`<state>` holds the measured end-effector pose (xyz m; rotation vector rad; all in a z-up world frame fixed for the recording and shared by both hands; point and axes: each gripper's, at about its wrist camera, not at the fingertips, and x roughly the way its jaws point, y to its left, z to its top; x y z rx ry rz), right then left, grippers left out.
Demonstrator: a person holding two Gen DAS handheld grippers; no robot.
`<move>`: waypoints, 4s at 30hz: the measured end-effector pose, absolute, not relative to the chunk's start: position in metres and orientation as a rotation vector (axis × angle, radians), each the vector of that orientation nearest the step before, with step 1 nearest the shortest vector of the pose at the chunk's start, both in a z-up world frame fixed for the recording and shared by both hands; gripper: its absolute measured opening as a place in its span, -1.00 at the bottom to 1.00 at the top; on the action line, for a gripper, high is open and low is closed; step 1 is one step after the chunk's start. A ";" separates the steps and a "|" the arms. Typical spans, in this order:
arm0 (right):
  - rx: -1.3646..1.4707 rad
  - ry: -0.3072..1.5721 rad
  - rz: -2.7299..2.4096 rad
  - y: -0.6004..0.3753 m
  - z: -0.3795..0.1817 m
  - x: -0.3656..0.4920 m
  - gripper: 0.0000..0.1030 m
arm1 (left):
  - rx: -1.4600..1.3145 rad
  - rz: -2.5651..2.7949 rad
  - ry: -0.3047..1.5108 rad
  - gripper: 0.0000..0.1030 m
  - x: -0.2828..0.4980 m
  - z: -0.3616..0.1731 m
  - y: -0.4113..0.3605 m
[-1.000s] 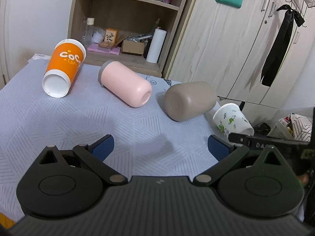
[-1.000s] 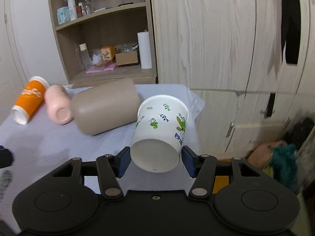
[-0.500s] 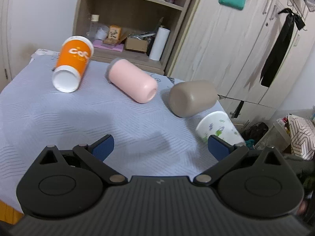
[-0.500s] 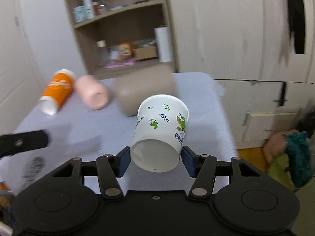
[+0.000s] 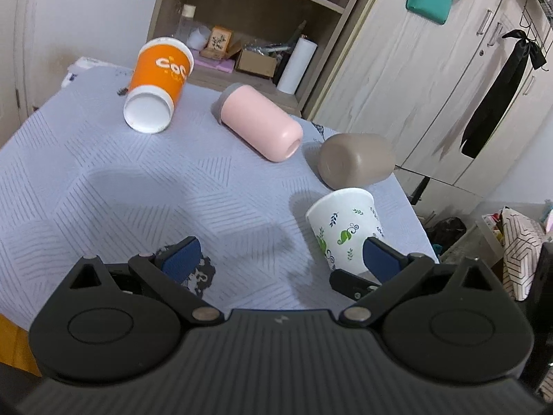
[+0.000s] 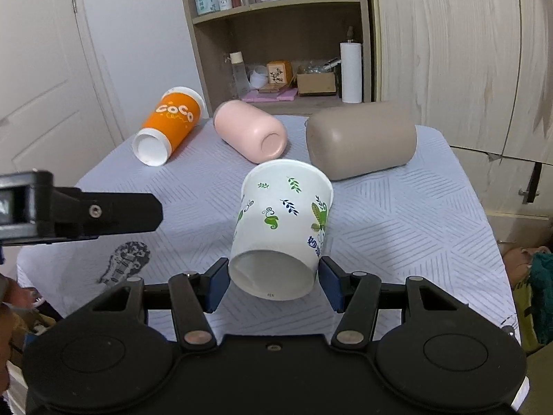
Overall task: Flip cup upright
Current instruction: 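Lift the white cup with the right gripper and rotate it upright, then lower the upright white cup onto the table with the right gripper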
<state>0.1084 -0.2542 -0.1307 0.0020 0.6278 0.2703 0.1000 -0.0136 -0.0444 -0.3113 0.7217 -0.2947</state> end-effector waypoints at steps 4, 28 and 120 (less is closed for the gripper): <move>-0.002 0.639 0.269 -0.255 -0.135 0.113 0.20 | -0.338 -0.313 0.751 0.96 0.107 -0.052 -0.015; 0.271 0.822 0.547 -0.307 -0.128 0.171 0.50 | -0.577 -0.509 1.000 0.46 0.201 -0.091 -0.044; -0.312 0.396 0.333 -0.196 -0.138 0.177 0.33 | -0.097 -0.614 0.475 0.16 0.179 -0.073 -0.024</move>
